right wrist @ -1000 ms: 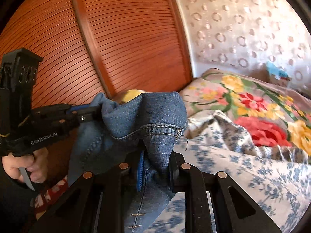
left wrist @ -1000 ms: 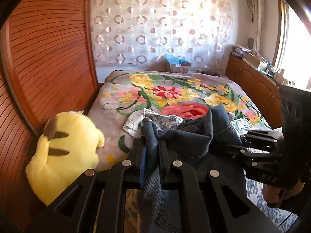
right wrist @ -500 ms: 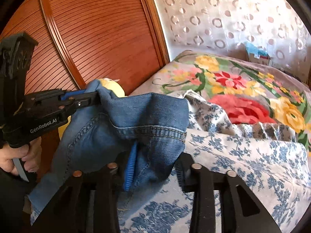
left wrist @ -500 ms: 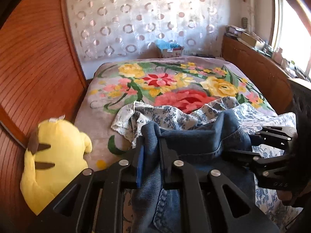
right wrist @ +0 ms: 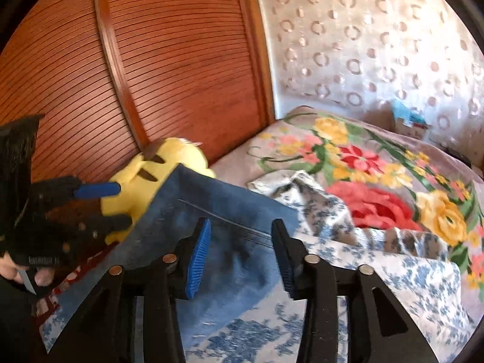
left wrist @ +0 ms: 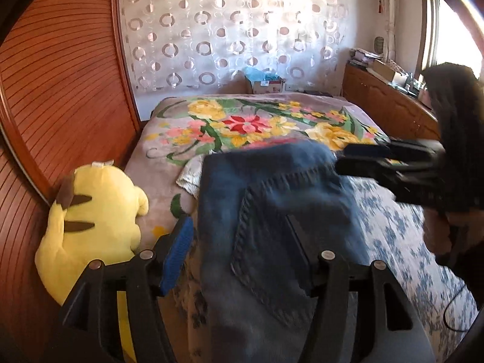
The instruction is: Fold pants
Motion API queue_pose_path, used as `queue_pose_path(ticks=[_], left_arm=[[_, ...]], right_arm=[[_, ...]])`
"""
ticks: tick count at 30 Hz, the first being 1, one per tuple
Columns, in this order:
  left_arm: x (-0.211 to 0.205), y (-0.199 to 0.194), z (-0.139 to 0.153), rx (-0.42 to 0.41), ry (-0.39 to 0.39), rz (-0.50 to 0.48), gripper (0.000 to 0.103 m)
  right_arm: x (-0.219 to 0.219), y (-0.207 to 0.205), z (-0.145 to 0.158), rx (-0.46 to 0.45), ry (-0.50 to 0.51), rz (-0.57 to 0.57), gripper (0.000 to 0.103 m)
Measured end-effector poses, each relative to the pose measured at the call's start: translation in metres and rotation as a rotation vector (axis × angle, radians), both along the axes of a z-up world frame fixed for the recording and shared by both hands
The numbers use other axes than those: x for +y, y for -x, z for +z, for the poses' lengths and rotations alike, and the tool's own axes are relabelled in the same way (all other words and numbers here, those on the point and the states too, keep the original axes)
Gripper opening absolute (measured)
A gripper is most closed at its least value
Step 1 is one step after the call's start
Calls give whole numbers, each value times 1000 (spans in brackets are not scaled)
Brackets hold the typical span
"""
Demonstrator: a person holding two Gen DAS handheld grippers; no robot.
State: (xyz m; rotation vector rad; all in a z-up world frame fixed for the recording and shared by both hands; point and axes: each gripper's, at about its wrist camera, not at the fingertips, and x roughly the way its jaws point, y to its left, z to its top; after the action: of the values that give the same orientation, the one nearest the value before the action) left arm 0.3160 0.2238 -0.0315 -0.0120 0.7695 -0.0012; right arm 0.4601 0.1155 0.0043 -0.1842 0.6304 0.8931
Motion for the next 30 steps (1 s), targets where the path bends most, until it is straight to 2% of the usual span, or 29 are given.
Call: queue_pose_path(ticks=[3,9,12,16,23,28,30], left_arm=[[-9,13,-9,28,8,-6,62],[-27,34,-33,85,20,-33,62],[-28,39,-41,99,1,-22,62],[-20,44,-45,100,15,-4,62],[-14,56,-50,96,41,19,62],[-16,58,-54,98,49,31,62],[-17,59,-54,95,52,38,65]], right_arm=[[12,-10,-11,6,32,29,39],[19,-55,-40,13,144,-59,39],[18,-60,-39,23,133,-63,39],[8,-39,-27,29,104,-78,39],[-10,28,-29,46,109,19,39],[-20,37,-39,42,166,14,39],[-22,36,-43,50,170,14,39]])
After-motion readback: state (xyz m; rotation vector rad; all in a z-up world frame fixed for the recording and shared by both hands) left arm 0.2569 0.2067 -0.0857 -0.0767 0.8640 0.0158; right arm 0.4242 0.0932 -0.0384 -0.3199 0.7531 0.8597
